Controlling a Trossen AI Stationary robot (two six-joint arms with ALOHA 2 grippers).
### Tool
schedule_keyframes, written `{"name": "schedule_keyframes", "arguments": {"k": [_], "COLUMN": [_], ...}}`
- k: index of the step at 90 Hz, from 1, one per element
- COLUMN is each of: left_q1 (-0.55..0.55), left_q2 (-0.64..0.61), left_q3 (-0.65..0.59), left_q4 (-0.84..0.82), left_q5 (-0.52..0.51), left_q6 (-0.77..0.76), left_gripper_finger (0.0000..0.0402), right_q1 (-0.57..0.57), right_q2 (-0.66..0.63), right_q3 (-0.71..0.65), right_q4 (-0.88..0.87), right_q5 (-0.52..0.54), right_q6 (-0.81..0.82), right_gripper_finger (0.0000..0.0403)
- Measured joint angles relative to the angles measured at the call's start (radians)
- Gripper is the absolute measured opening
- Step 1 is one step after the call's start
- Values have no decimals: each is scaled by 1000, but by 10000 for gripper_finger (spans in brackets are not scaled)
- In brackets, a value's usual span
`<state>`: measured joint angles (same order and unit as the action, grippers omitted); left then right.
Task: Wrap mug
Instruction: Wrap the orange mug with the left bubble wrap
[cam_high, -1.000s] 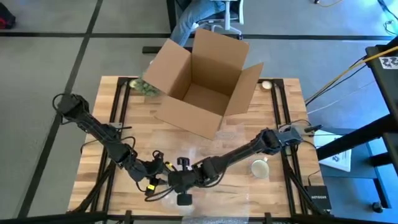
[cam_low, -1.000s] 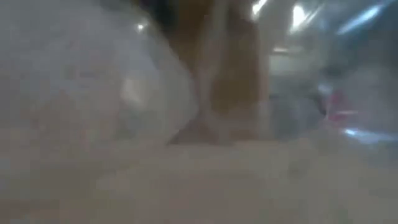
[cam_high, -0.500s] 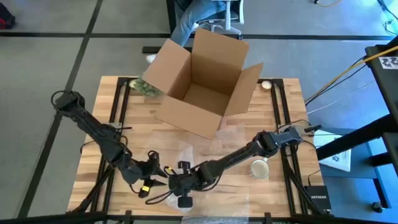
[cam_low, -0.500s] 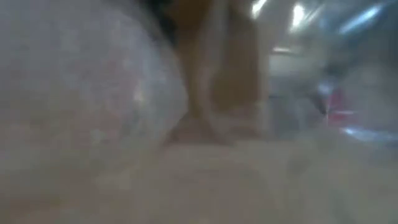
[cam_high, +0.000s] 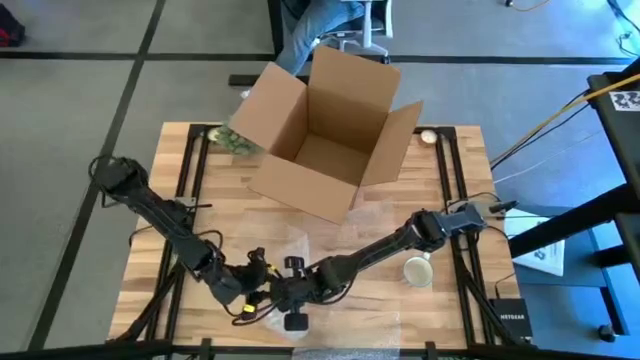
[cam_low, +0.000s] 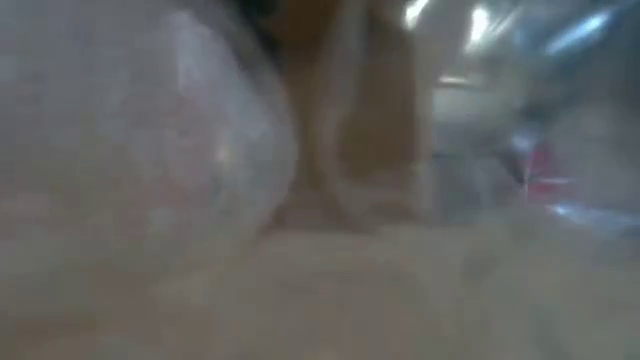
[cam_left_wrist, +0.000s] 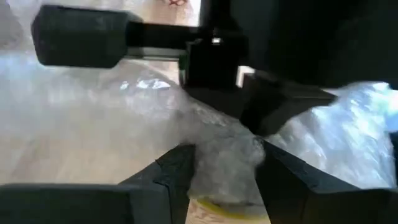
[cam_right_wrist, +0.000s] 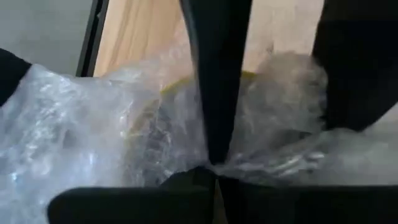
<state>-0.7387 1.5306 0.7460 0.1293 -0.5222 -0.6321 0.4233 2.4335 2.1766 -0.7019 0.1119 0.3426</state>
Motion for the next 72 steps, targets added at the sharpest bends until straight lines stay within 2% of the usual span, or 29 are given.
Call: {"name": "schedule_keyframes", "arguments": {"k": [15,34,47,62,72], "left_q1": [-1,-1,-1,-1,-2], "left_q2": [34,27,29,29,30], "left_q3": [3,14,21,22,21], "left_q4": [9,-8,-13,-11,-7], "left_q5": [-6,-1,2,3,6], "left_q6": [-41,-22,-12,-4,-11], "left_gripper_finger": [141,141,141,141,141], "right_q1": [2,0,-8,-30,-49], "right_q2": [-1,-2,-41,-55,-69], "right_q3": [48,179,178,173,173], "right_q4": [-53,-250,-305,-399,-473], "right_q5": [-11,-16,-37,-64,-28], "right_q6": [-8,-6,89,98,98], "right_gripper_finger": [1,1,1,3,23]}}
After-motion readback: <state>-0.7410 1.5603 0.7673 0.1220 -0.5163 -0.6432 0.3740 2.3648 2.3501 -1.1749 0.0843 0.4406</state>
